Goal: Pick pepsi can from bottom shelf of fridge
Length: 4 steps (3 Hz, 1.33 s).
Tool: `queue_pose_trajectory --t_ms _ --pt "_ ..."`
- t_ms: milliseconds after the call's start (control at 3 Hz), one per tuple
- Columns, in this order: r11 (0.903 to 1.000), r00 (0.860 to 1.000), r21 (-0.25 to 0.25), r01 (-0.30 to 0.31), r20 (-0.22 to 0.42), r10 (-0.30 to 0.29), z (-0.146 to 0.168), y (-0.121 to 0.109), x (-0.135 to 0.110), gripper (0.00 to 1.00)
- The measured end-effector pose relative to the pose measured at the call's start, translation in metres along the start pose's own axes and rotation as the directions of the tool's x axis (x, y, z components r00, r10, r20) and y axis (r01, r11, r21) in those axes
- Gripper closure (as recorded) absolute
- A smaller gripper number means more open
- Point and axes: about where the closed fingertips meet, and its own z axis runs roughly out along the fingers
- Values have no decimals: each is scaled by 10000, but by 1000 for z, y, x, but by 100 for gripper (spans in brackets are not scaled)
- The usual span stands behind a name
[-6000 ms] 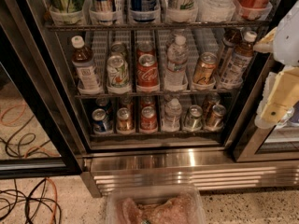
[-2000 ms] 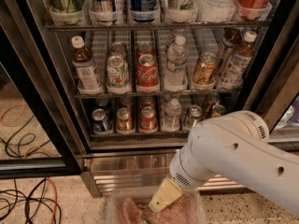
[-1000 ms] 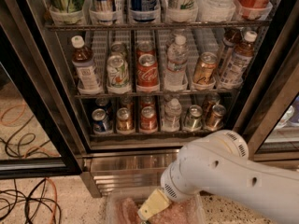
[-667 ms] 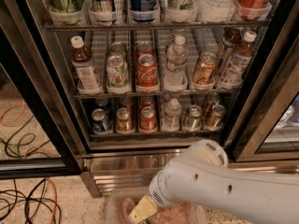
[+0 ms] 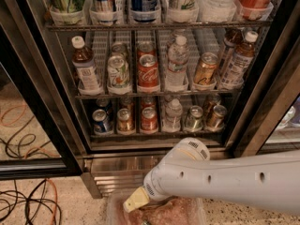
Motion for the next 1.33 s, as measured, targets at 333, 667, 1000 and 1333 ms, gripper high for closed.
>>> queue_pose_trajectory --t_ms 333,667,1000,1333 --pt "9967 9967 15 -818 -12 818 1 1 -1 0" --pt "9973 9973 -53 -733 57 733 2 2 -1 0" --pt "9942 9936 -503 -947 569 975 28 6 -23 0" --pt "9806 9709 -1113 -1614 1601 1780 48 2 -62 0"
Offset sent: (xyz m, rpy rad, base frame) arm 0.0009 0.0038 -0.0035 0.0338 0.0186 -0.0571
